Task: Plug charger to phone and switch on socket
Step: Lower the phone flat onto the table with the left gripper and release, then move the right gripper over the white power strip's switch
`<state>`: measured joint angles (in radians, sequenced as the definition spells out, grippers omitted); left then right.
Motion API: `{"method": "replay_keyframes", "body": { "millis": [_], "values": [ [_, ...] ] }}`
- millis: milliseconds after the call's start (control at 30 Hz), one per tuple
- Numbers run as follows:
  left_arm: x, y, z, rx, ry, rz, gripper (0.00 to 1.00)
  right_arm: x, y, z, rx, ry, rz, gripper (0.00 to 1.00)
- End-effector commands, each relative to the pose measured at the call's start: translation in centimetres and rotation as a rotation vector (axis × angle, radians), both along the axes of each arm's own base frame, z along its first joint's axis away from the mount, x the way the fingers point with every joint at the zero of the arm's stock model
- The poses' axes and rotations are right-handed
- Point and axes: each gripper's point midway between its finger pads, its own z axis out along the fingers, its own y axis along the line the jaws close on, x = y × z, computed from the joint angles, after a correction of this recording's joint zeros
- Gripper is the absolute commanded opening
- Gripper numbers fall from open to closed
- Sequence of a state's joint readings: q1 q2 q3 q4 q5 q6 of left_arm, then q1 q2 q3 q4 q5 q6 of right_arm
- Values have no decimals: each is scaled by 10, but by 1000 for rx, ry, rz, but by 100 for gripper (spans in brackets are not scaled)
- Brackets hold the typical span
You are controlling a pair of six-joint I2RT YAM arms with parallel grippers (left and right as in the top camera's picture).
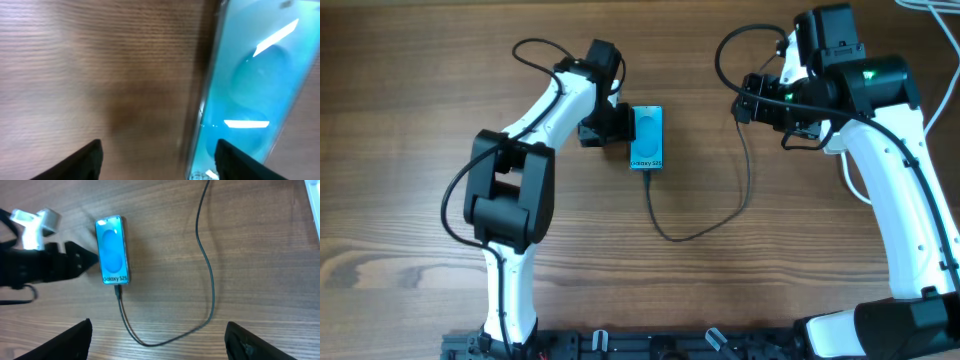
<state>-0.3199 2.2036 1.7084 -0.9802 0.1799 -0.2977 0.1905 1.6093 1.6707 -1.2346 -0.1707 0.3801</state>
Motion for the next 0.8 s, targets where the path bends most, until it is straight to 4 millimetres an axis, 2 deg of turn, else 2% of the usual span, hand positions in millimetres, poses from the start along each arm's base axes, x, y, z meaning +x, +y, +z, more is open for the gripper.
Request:
{"method": "replay_keyframes", "body": {
  "millis": [0,33,100,133,200,267,333,367,433,500,600,767],
  "values": [
    [22,4,134,-72,-298,14,86,2,-12,-1,-19,5,-21,88],
    [15,6,173,-98,-375,16,100,5,-18,1,-10,-1,-36,90],
    [2,10,219,-128,-470,16,100,7,-16,13,76,-24,10,93],
    [-3,12,235,-140,-506,17,100,9,-19,20,109,-35,13,93],
    [-16,16,270,-166,-587,18,100,16,-46,33,114,-51,-49,93],
    [-26,19,292,-184,-640,18,100,27,-78,39,83,-69,-117,94],
    [-33,21,306,-195,-675,18,100,45,-115,39,33,-121,-215,97],
    [-36,22,312,-199,-688,19,100,56,-148,38,-23,-149,-332,98],
    [-37,22,314,-201,-695,19,100,60,-193,33,-112,-157,-526,98],
    [-37,22,313,-200,-692,18,100,56,-233,23,-199,-139,-716,98],
    [-37,22,313,-200,-691,19,100,59,-258,1,-230,-103,-822,99],
    [-37,22,313,-200,-691,19,100,92,-274,-45,-248,-81,-833,100]
  ]
}}
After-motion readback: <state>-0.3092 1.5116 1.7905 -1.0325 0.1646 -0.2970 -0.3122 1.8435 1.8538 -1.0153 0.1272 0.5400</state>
